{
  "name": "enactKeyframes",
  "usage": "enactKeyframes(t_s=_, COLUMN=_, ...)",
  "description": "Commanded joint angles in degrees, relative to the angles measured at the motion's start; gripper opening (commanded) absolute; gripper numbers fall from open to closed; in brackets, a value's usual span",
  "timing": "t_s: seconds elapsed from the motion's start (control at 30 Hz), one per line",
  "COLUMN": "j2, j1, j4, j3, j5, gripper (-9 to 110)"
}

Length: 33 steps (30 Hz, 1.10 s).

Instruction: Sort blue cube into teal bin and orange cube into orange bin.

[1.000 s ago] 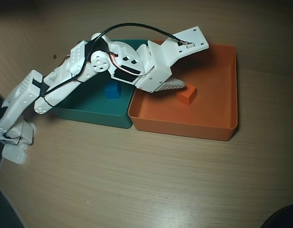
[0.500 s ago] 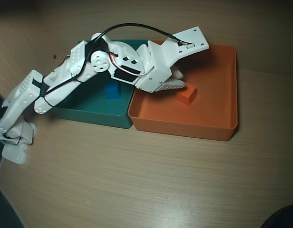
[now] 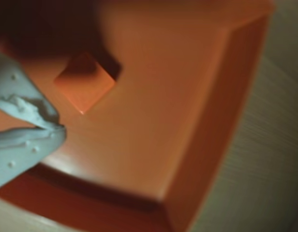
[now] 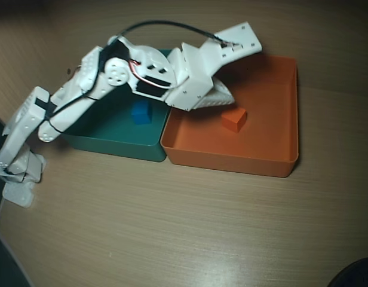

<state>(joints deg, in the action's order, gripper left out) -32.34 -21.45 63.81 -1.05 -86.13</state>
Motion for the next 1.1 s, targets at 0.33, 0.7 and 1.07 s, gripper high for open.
enactKeyframes(t_s=0.33, j2=-47.9, j1=11.6, j4=-0.35, j3=-40.17, j5=-0.35, gripper=-4)
enactKeyframes(t_s=0.7, j2=-81.83, j1=21.53, j4=-1.23, j3=-86.92, j5=-0.35, gripper=-4)
enactKeyframes(t_s=1.07, j2=-117.86, j1=25.58, j4=-1.32, j3=-131.92, j5=-0.44, gripper=-4)
